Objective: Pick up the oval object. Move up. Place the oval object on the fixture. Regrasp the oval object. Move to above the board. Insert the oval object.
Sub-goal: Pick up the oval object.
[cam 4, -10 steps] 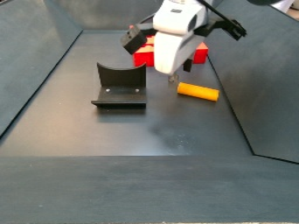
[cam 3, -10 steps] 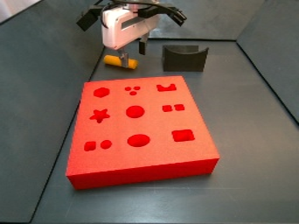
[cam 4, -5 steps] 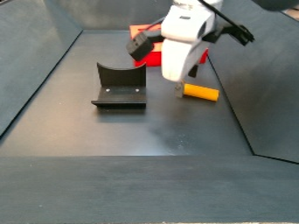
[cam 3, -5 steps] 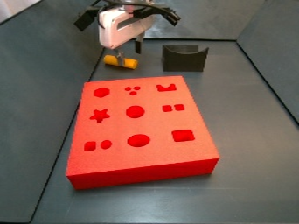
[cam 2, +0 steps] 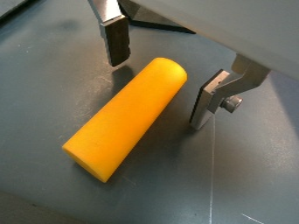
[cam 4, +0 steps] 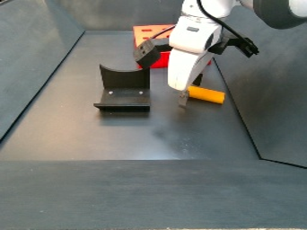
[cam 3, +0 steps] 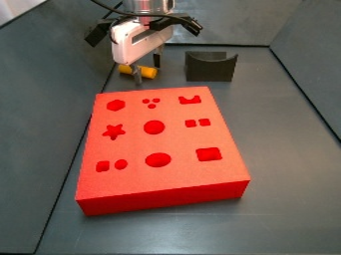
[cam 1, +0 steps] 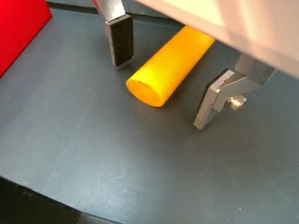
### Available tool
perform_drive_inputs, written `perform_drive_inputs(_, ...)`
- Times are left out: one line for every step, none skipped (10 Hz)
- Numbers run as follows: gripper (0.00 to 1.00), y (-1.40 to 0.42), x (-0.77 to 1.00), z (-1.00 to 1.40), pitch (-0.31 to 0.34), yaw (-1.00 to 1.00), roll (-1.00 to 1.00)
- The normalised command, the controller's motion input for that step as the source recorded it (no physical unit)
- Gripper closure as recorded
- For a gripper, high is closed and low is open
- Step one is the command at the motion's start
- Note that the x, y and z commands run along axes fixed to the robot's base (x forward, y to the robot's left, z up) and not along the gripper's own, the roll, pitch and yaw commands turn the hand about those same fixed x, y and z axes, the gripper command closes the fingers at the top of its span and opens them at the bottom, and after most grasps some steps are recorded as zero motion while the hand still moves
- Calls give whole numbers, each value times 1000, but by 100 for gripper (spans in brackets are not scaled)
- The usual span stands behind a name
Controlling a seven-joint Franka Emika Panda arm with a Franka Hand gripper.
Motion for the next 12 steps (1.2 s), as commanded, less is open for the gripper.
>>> perform_drive_inputs(100,0,0,0,0,0,0)
perform_drive_inputs(100,0,0,0,0,0,0)
perform_drive_inputs(100,0,0,0,0,0,0)
perform_drive_inputs(100,0,0,0,0,0,0)
perform_drive_inputs(100,0,0,0,0,0,0)
perform_drive_inputs(100,0,0,0,0,0,0)
perform_drive_inputs(100,0,0,0,0,0,0)
perform_drive_inputs(100,0,0,0,0,0,0)
perform_drive_inputs(100,0,0,0,0,0,0)
perform_drive_inputs(100,0,0,0,0,0,0)
perform_drive_inputs(100,0,0,0,0,0,0)
perform_drive_inputs(100,0,0,0,0,0,0)
